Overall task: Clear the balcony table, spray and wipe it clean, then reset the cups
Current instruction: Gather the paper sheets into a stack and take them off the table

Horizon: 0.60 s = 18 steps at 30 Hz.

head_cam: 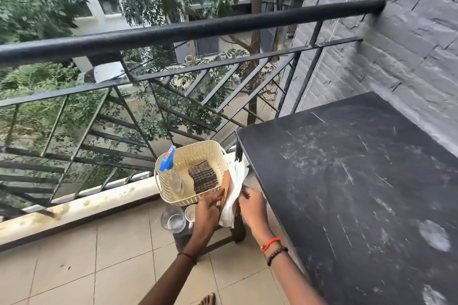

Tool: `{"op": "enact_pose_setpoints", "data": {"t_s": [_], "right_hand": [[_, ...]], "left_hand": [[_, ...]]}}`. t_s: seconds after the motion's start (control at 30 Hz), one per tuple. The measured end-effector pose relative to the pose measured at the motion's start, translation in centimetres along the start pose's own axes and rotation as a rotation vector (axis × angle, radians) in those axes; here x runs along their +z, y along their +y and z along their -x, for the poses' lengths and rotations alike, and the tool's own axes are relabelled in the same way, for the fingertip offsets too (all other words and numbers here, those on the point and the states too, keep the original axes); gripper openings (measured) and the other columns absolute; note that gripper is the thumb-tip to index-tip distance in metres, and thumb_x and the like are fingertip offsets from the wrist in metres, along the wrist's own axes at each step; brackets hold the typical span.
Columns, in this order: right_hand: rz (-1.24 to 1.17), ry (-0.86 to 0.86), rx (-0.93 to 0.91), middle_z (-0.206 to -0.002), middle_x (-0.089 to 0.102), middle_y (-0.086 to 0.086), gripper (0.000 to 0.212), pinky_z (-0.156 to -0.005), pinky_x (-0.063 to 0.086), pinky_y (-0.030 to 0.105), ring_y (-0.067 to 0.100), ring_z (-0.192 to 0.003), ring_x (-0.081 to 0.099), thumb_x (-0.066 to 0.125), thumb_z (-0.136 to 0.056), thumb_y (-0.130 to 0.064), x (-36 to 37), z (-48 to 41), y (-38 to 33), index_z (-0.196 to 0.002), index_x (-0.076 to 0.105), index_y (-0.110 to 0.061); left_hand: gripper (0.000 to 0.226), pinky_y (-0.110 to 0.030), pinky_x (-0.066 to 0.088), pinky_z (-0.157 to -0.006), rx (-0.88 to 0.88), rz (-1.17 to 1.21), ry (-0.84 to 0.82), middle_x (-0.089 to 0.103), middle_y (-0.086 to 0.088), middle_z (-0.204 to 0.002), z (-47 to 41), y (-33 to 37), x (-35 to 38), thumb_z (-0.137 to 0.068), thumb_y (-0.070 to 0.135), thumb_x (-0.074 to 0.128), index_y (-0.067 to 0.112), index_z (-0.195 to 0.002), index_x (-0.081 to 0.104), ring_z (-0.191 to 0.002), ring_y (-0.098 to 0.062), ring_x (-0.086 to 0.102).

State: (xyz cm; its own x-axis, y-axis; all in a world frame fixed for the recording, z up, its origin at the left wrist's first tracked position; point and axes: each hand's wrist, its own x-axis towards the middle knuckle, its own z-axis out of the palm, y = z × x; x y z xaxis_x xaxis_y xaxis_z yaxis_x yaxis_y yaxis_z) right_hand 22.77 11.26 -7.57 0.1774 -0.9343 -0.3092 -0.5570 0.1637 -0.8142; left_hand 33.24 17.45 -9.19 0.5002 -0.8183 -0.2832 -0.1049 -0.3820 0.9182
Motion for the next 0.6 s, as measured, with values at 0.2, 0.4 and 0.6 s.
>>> {"op": "enact_pose_setpoints", "data": {"t_s": [0.2, 0.4, 0.6], "right_hand": [[0.07, 0.052, 0.097, -0.097, 0.071, 0.014, 0.023, -0.062, 0.033, 0.025, 0.03, -0.087, 0.062, 0.05, -0.092, -0.012, 1.6, -0.4, 3.8, -0.098, 0.071, -0.006], [0.053, 0.097, 0.224, -0.09, 0.071, 0.018, 0.021, -0.064, 0.041, 0.032, 0.034, -0.083, 0.062, 0.052, -0.09, -0.008, 3.6, -3.9, 8.2, -0.086, 0.071, -0.002], [0.026, 0.102, 0.326, -0.092, 0.071, 0.018, 0.022, -0.067, 0.042, 0.03, 0.035, -0.086, 0.061, 0.049, -0.088, -0.006, 6.3, -7.9, 12.0, -0.083, 0.07, -0.003]], "left_hand": [[0.06, -0.032, 0.046, -0.102, -0.062, -0.117, -0.122, 0.06, 0.002, -0.118, -0.9, -4.7, 1.5, -0.075, -0.021, 0.036, 0.005, -0.119, 0.067, -0.115, -0.018, 0.058], [0.045, -0.039, 0.045, -0.104, -0.103, -0.105, -0.279, 0.059, -0.004, -0.126, -3.4, -9.2, 4.1, -0.085, -0.009, 0.043, 0.003, -0.124, 0.063, -0.117, -0.021, 0.056], [0.036, -0.048, 0.054, -0.091, -0.246, -0.057, -0.334, 0.067, -0.004, -0.115, -7.0, -19.3, 7.5, -0.083, 0.004, 0.051, 0.024, -0.109, 0.067, -0.109, -0.029, 0.063]]}}
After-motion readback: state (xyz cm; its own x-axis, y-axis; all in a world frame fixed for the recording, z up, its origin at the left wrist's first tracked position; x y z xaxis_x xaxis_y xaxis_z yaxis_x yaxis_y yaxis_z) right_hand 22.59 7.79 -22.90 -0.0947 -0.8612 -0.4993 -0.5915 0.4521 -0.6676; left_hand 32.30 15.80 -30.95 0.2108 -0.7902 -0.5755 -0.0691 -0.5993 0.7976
